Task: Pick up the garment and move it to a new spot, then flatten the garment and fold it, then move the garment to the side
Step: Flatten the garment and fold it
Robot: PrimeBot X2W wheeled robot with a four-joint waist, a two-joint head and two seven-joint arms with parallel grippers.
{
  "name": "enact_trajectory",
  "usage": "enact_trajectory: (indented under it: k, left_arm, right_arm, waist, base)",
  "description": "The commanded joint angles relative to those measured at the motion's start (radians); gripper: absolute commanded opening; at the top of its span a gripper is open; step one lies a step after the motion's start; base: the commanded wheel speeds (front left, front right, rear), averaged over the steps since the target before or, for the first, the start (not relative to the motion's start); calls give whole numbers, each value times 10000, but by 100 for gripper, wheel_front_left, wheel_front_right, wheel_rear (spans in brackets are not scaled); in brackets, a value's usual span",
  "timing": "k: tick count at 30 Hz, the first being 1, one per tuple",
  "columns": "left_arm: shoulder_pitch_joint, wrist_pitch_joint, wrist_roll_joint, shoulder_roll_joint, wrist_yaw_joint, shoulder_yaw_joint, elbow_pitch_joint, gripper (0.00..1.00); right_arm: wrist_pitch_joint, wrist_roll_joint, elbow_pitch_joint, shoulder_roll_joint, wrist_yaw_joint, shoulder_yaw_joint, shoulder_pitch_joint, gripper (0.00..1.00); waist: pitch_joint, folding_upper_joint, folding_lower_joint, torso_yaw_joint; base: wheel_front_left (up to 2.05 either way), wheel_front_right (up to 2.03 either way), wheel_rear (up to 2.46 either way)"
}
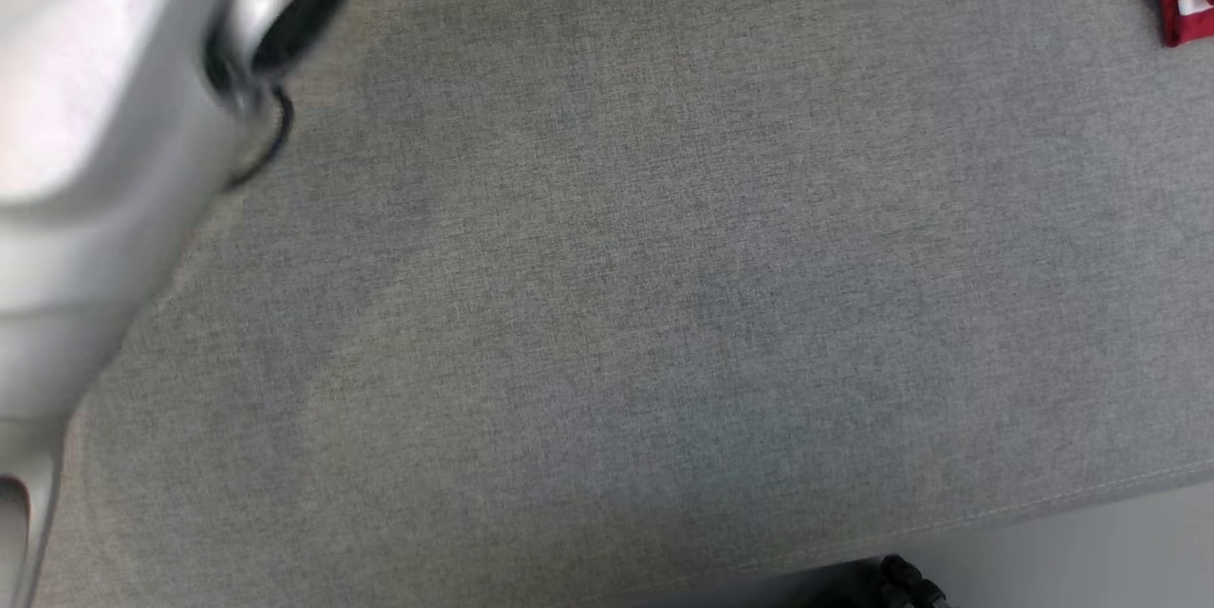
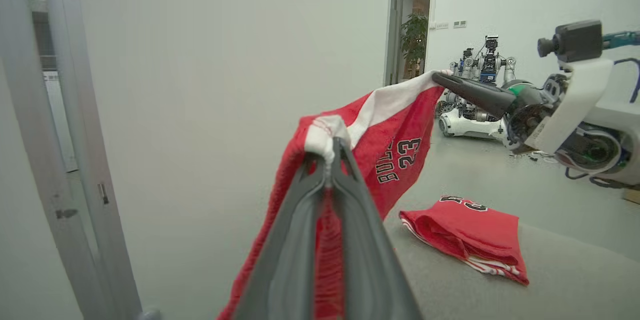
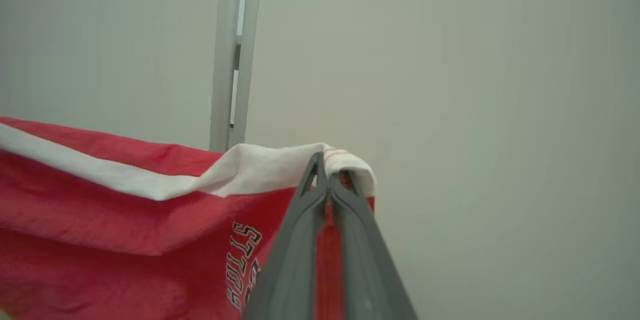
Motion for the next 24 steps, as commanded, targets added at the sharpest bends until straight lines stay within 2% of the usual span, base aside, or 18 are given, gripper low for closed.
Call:
enact_trajectory:
  k: [1,3,7,14,20,24]
  left_arm:
    - [634,-207,-352,242,-25,-284,-329,0]
    - [1502,-353,-300,722,-27,-1137,-912,0]
    - [3633,-499,-677,1570,-26,-1978,-2000,0]
    - [7422,-507,-1047,2762,62,-2308,-3088,0]
    - [9846,-500,-953,2974,743,-2041,-3774,0]
    - [10841,-501,-1078,2906,1133,-1685,-4294,0]
  right_arm:
    - [-25,85,-254,-181,-9,-157,846,0]
    - [-25,368,-657,-165,-9,-353,2268,0]
    - [145,901,-1791,-146,-9,-786,5295,0]
    - [1303,1982,-3755,318,-6,-1815,9880,0]
    - [2535,2654,-5081,468,-6,-2406,12478,0]
    - [3035,2573,-5810,565,-6,-3061,13411,0]
  waist:
    - [-189,0,-4,149]
    - [-420,0,-4,287]
    - [-1060,0,-4,472]
    - [-2465,0,-4,383]
    - [-3482,0,-4,398]
    - [-3825,0,-4,527]
  base:
    - [0,0,0]
    - [0,0,0]
    - [0,0,0]
    - [0,0,0]
    - [0,0,0]
    - [0,0,0]
